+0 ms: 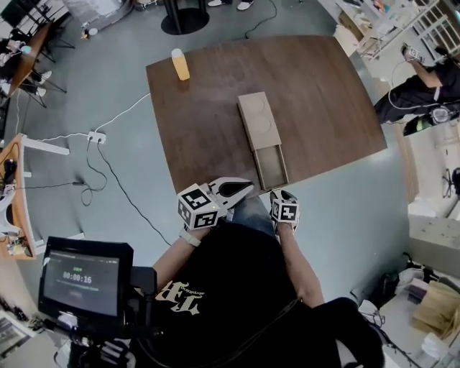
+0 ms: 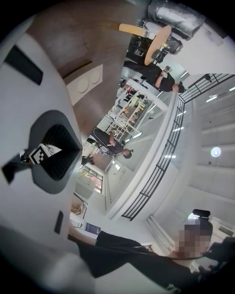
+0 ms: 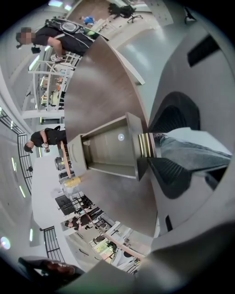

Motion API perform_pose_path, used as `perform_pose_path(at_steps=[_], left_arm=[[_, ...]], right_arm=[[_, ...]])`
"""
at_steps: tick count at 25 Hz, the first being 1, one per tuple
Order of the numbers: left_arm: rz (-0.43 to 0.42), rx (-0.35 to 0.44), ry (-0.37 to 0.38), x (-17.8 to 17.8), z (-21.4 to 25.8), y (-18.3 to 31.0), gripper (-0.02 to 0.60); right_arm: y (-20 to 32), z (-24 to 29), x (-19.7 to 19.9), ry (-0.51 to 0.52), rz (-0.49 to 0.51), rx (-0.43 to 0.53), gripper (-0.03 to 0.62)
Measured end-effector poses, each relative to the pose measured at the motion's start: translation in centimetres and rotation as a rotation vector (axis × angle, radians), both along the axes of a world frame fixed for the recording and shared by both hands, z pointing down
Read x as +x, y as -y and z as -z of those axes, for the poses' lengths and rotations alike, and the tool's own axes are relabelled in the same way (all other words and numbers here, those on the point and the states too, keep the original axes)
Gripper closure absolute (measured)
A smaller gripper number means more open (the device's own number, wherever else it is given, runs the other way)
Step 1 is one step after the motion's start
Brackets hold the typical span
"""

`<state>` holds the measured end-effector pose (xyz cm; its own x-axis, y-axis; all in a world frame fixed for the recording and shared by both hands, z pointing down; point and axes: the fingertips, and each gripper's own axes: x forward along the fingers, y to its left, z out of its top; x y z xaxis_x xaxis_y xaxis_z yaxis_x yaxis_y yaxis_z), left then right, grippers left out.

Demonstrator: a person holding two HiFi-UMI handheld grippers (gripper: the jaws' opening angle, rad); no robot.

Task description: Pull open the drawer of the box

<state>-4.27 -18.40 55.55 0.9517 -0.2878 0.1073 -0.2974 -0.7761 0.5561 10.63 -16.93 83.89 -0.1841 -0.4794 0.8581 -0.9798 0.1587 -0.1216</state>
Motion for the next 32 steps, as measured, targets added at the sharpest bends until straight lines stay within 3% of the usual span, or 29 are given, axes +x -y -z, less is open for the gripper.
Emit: perform_pose_path(at_steps=[6,7,9,10,20,26,32], left_arm=[[-0.007,0.020,0.009,-0.4,-0.3,0.2,0.581],[-0.005,0.025,0.012,-0.7,-0.3,0.3,0.581],[-0.002,0.028,0.012,-1.0,-0.4,0.3,0.581],[-0.003,0.027,0.011,-1.1,-0.4,0.3,0.581],[-0.023,-0.007,0.018,-0.5,-1.4,-1.3,0.581],[-0.023,-0.003,0.007,1.1,-1.1,-1.5,0.581],[0.029,0.020,0.016,1.9,-0.8,-1.4,0.581]], right_arm=[[-1.3,4.0,0.1,0.023,-0.029,0.069,0.439],[-1.5,4.8,-0.1,0.029,-0.042,0.085,0.472],[-1.7,6.3,-0.2,0.038,-0.074,0.119,0.599],[-1.8,6.9,-0.3,0.052,-0.086,0.132,0.606],[-0.2,14.3,-2.3,0.167,-0.048,0.271,0.606],[-1.0,16.0,-1.3,0.186,-0.027,0.265,0.607],[-0.7,17.1,0.0,0.185,0.031,0.297,0.608]])
